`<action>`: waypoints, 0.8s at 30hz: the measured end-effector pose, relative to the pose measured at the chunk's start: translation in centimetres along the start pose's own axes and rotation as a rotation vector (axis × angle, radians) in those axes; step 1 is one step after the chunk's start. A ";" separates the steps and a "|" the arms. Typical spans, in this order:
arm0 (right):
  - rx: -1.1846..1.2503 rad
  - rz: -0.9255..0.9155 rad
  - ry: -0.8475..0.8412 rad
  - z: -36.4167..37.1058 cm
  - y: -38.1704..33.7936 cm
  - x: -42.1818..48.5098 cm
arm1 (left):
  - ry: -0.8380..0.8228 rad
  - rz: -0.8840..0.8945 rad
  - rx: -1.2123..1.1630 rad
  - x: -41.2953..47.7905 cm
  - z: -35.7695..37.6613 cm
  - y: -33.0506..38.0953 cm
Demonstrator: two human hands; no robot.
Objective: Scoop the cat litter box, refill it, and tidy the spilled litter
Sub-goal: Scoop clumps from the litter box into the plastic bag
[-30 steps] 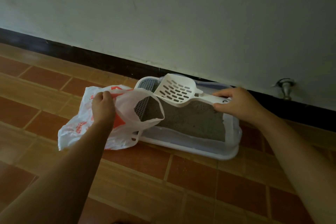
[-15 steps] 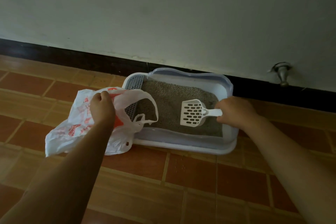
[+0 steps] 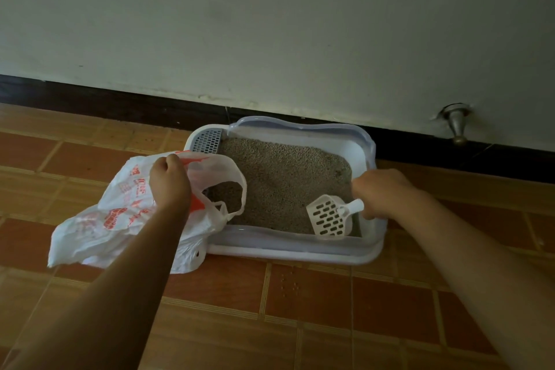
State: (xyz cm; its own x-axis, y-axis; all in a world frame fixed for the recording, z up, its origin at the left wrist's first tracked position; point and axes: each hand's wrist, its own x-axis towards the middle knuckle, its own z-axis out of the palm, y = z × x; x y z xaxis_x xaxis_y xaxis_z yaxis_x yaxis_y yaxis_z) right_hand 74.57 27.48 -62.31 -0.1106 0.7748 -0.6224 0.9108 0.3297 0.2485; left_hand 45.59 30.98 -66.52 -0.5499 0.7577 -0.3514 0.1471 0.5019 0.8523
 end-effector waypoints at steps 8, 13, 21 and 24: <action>0.221 -0.032 -0.057 1.6 0.1 1.5 | 0.046 -0.029 -0.051 0.8 -0.6 0.0; 0.371 -0.046 -0.042 2.5 -0.7 2.5 | 0.079 -0.032 -0.076 0.9 -0.9 0.0; 0.578 -0.076 -0.029 3.6 -2.6 3.5 | 0.117 -0.017 -0.073 1.7 -1.6 -0.4; 0.594 -0.096 -0.023 3.7 -3.5 3.8 | 0.131 -0.022 -0.063 2.3 -2.0 -0.4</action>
State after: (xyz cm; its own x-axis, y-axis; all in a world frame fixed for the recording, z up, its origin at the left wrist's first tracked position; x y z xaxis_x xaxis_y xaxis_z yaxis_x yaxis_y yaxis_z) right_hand 72.47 27.32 -68.29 -0.2005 0.7426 -0.6390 0.9643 0.0344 -0.2626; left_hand 42.58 31.64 -66.91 -0.6558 0.6836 -0.3203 0.0837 0.4875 0.8691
